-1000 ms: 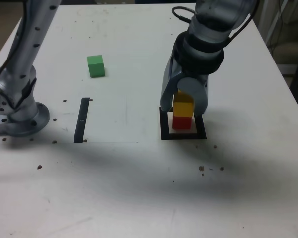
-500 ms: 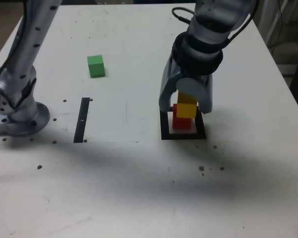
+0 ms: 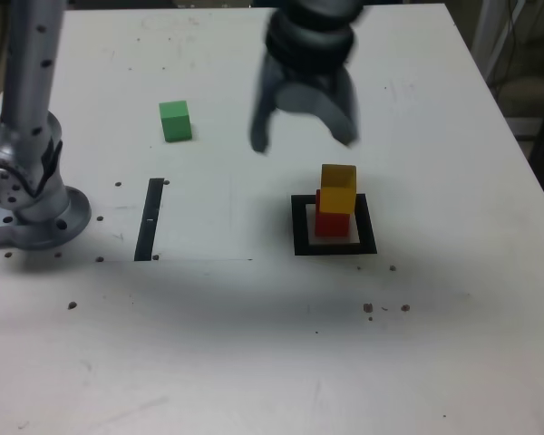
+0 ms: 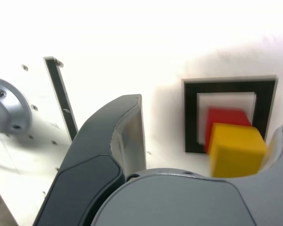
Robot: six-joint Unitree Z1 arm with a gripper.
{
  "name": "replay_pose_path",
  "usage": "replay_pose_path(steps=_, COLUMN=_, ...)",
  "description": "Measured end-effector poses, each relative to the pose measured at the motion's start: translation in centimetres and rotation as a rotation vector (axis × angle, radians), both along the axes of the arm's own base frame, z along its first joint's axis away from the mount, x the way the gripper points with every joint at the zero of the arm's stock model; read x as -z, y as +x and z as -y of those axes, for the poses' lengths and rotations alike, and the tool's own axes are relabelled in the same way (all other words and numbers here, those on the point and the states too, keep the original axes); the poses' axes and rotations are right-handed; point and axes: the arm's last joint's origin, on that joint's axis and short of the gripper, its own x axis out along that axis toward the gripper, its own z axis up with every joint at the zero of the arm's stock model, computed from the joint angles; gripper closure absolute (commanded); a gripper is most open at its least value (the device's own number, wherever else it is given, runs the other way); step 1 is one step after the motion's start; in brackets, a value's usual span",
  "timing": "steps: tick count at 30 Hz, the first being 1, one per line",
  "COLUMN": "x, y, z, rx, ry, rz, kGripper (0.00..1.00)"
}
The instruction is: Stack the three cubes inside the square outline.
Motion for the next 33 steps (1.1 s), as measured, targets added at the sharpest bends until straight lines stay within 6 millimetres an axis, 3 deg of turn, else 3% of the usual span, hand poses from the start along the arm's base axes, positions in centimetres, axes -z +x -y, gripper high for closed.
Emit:
replay_pose_path(steps=9, x=-2.5, y=-7.7, z=-7.5, rx=-0.14, ry=-0.003, rz=0.089, kGripper=0.01)
replay_pose_path(steps=12, x=-2.0, y=-9.0, z=-9.4, rx=-0.184, ry=0.004, rz=0.071, kGripper=0.01)
replay_pose_path(steps=19, x=0.3, y=-10.7, z=-11.4, rx=-0.258, ry=0.015, rz=0.013, kGripper=0.01)
replay_pose_path(steps=24, x=2.9, y=-13.5, z=-13.2, rx=-0.342, ry=0.002, rz=-0.052, kGripper=0.01)
replay_pose_path(steps=33, x=4.2, y=-14.8, z=-13.6, rx=-0.365, ry=0.018, rz=-0.089, kGripper=0.01)
